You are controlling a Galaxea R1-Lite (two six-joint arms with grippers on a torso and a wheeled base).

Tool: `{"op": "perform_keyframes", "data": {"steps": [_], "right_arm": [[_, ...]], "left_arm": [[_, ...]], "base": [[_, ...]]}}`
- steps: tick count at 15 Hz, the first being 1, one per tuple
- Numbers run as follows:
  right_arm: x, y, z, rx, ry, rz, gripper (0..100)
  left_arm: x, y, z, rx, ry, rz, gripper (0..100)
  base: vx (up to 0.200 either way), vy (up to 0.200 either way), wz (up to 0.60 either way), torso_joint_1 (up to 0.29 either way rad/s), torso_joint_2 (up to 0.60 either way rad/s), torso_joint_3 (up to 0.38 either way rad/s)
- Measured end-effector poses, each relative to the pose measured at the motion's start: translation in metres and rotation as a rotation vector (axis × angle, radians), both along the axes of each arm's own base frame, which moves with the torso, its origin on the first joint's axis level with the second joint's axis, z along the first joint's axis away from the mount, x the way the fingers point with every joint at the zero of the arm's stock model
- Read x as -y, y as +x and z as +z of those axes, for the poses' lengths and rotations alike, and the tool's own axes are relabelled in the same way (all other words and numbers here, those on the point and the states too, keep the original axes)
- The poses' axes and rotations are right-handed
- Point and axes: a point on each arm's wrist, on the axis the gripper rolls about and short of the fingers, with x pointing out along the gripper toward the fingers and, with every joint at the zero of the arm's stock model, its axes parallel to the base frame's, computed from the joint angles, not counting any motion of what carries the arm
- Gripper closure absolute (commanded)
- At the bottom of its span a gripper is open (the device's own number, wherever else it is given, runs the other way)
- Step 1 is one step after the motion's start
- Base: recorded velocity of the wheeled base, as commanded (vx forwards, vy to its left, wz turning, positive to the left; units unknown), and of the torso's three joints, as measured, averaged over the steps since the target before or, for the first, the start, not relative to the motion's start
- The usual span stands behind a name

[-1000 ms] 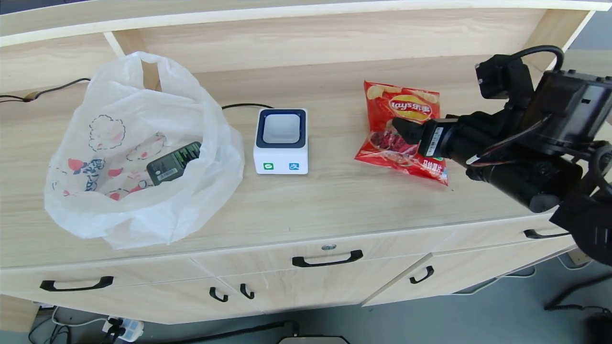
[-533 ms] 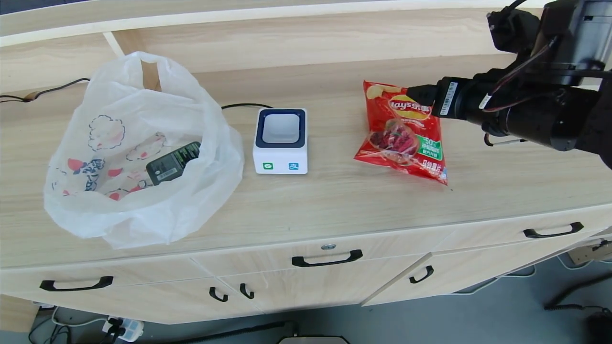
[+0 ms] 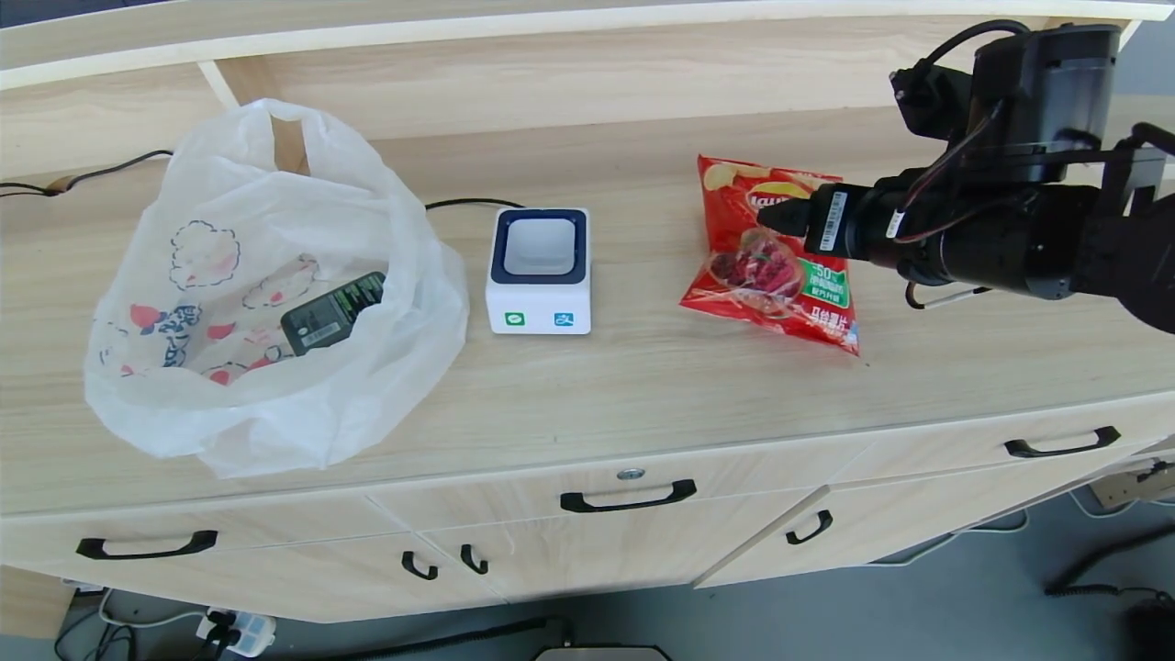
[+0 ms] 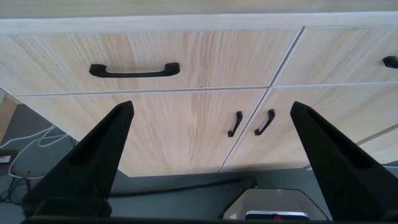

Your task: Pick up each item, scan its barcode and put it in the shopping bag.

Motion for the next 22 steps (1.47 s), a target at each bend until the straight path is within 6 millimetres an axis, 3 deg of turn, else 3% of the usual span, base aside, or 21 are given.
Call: {"op": "perform_keyframes", "data": {"steps": [16,22], "right_arm": [[-0.008,0.014,-0.024,-0.065,0.015,-0.019,0],[-0.012,0.026,-0.024,-0.004,0.034,-0.064,0]], "left_arm": [[0.000,0.000,0.000,0.003,0.000,-0.001,0],[0.000,0.000,0.000,0.004,0.000,-0.001,0]], "base": [[0.000,0.000,0.00,0.000,0.00,0.000],[0.000,0.000,0.00,0.000,0.00,0.000]]}}
